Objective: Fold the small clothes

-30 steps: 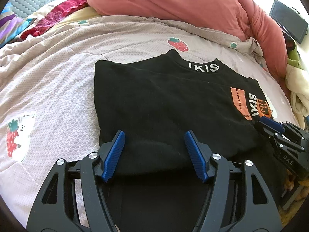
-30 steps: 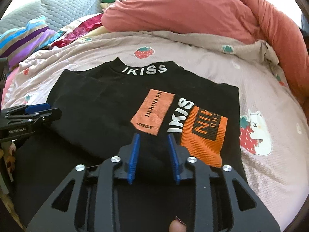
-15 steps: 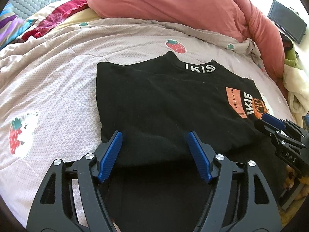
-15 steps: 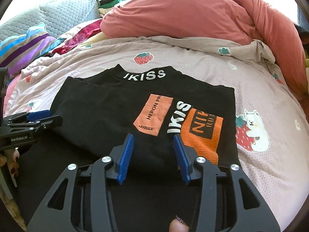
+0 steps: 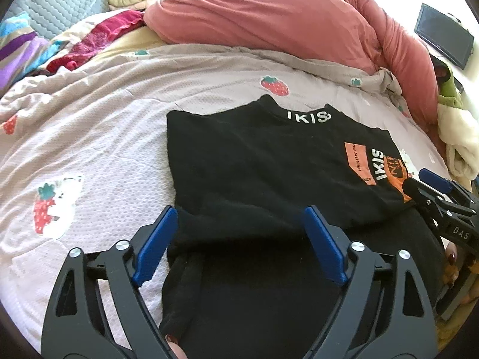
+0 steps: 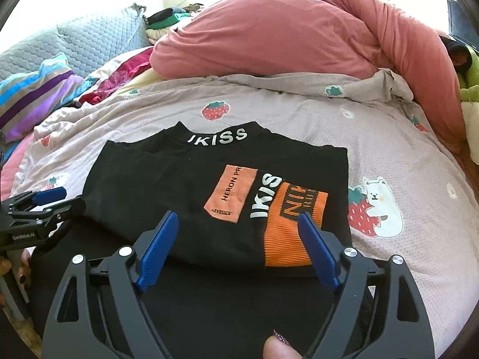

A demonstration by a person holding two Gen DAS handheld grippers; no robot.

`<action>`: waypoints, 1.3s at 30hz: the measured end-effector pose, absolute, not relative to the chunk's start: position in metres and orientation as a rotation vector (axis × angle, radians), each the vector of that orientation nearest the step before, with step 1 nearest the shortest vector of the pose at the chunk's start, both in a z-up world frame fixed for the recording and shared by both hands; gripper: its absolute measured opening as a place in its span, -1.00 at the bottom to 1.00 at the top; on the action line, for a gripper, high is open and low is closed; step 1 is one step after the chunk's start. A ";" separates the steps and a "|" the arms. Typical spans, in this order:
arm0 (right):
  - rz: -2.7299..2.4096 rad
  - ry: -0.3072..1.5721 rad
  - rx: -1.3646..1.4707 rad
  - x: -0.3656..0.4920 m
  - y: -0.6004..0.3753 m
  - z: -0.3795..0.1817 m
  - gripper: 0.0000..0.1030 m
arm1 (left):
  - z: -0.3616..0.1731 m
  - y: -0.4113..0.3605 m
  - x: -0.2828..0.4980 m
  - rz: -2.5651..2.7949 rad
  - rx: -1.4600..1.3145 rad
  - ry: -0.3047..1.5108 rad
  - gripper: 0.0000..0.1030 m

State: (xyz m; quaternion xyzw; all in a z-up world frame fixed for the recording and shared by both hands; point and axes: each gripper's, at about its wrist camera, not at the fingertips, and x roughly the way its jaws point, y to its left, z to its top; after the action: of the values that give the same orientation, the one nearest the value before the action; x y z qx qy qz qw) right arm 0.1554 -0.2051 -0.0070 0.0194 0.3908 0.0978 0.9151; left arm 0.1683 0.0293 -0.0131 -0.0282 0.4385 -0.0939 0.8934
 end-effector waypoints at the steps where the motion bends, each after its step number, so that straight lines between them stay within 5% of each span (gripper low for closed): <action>1: 0.201 0.802 0.040 0.155 -0.205 -0.006 0.68 | -0.011 0.030 0.166 -0.192 -0.057 0.902 0.58; 10: 0.195 0.772 0.058 0.143 -0.214 0.008 0.81 | 0.004 0.033 0.154 -0.166 -0.064 0.848 0.80; 39: 0.157 0.715 0.038 0.094 -0.246 0.033 0.84 | 0.025 0.035 0.091 -0.101 -0.009 0.767 0.81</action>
State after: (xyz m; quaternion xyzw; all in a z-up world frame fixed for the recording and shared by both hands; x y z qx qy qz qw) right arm 0.0938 -0.2456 0.0332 0.0186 0.3496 0.0766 0.9336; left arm 0.0914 0.0354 0.0248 -0.0045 0.3742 -0.0491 0.9260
